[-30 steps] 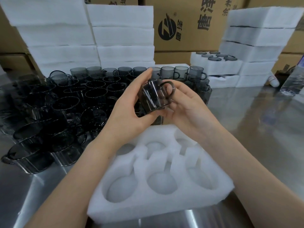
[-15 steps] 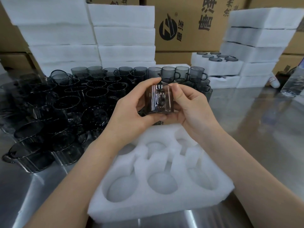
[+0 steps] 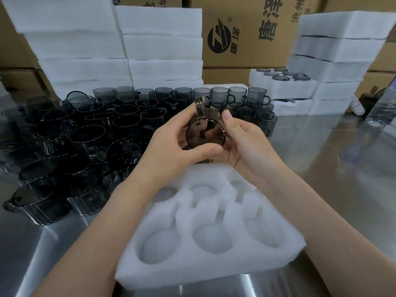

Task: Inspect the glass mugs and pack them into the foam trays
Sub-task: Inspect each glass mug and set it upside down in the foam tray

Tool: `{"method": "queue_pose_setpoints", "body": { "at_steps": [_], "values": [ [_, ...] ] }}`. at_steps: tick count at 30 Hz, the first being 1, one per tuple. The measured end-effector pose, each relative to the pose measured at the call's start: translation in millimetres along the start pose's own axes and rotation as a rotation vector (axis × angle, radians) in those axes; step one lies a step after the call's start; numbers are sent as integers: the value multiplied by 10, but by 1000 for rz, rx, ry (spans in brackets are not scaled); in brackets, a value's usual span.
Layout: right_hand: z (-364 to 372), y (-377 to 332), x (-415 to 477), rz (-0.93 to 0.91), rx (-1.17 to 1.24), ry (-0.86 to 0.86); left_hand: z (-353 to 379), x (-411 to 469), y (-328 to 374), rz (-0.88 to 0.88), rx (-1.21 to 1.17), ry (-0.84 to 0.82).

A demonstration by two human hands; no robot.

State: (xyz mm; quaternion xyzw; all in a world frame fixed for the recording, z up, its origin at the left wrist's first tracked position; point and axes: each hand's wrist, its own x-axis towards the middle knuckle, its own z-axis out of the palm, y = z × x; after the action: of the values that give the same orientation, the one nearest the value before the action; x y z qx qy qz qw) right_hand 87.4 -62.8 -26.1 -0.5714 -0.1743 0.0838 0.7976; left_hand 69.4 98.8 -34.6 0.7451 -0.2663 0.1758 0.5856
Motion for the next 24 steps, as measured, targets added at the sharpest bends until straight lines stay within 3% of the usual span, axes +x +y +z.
{"method": "queue_pose_setpoints", "body": {
  "at_steps": [7, 14, 24],
  "values": [
    [33, 23, 19, -10, -31, -25, 7, 0, 29, -60, 193, 112],
    [39, 36, 16, -11, -13, -88, 34, 7, 65, -69, 215, 215],
    [-44, 24, 51, 29, 54, -9, 7, -38, 101, -173, -88, -49]
  ]
}}
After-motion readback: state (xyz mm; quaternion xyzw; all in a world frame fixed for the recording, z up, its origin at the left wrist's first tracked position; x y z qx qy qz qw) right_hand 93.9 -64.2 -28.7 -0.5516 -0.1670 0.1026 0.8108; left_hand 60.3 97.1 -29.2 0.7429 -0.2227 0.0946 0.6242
